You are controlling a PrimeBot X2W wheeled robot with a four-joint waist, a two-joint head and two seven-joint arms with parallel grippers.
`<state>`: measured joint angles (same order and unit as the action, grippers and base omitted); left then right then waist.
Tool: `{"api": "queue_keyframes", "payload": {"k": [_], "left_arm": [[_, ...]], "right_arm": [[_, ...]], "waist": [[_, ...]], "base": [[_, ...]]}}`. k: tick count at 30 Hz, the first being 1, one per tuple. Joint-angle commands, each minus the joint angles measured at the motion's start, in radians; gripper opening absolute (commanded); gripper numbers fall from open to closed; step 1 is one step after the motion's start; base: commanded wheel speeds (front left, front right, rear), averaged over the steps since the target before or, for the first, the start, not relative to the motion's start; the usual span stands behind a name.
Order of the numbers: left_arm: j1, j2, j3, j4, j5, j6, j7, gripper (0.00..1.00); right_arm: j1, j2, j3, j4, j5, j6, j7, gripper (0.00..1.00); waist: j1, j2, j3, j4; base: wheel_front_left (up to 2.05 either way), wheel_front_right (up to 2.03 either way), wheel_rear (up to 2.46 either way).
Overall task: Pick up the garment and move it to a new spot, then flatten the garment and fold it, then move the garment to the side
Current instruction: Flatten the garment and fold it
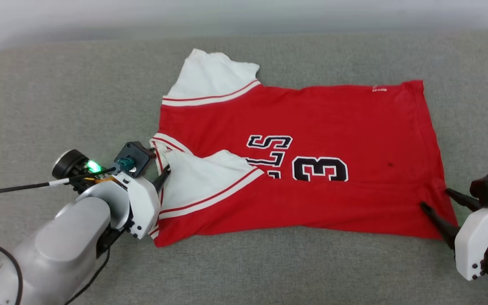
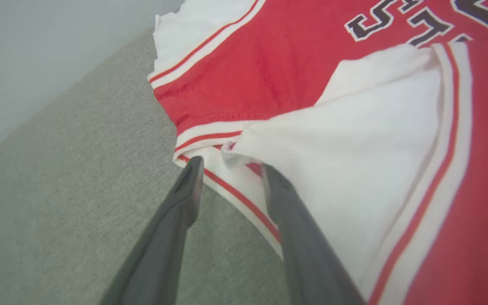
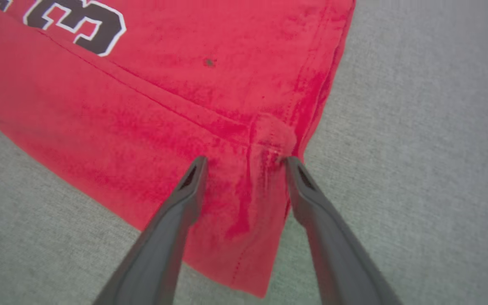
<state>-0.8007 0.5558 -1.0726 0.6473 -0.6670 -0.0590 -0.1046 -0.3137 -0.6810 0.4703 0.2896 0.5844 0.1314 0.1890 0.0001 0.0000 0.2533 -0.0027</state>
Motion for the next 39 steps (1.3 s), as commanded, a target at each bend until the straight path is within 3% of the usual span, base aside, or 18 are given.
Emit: {"api": "queue_keyframes", "payload": {"k": [1,8,19,24,32,39], "left_arm": [[-0.010,0.012,0.003,-0.005,-0.003,0.000,0.001,1.00],[-0.067,0.068,0.011,-0.085,-0.042,-0.022,0.133,1.00],[-0.152,0.105,-0.018,-0.261,-0.251,-0.052,0.659,1.00],[-0.162,0.094,-0.033,-0.292,-0.344,-0.031,0.849,1.00],[-0.119,0.086,-0.080,-0.304,-0.393,-0.006,0.997,1.00],[-0.074,0.093,-0.118,-0.280,-0.387,0.005,1.019,1.00]], "right_arm": [[0.020,-0.001,-0.002,-0.004,0.006,-0.001,-0.008,1.00],[0.058,0.001,-0.015,-0.019,-0.011,-0.001,-0.019,1.00],[0.048,0.012,-0.003,-0.035,-0.013,-0.001,0.011,1.00],[0.034,0.018,0.021,-0.028,-0.005,-0.001,0.021,1.00],[-0.004,0.027,0.052,-0.025,0.005,-0.001,0.031,1.00],[-0.047,0.035,0.079,-0.015,0.002,-0.001,0.026,1.00]], "waist": [[-0.0001,0.0000,-0.041,0.017],[-0.0001,0.0000,-0.108,0.042],[-0.0001,0.0000,-0.126,0.047],[-0.0001,0.0000,-0.111,0.031],[-0.0001,0.0000,-0.074,-0.002],[-0.0001,0.0000,-0.023,-0.038]], "base": [[0.00,0.00,0.00],[0.00,0.00,0.00],[0.00,0.00,0.00],[0.00,0.00,0.00],[0.00,0.00,0.00],[0.00,0.00,0.00]]}}
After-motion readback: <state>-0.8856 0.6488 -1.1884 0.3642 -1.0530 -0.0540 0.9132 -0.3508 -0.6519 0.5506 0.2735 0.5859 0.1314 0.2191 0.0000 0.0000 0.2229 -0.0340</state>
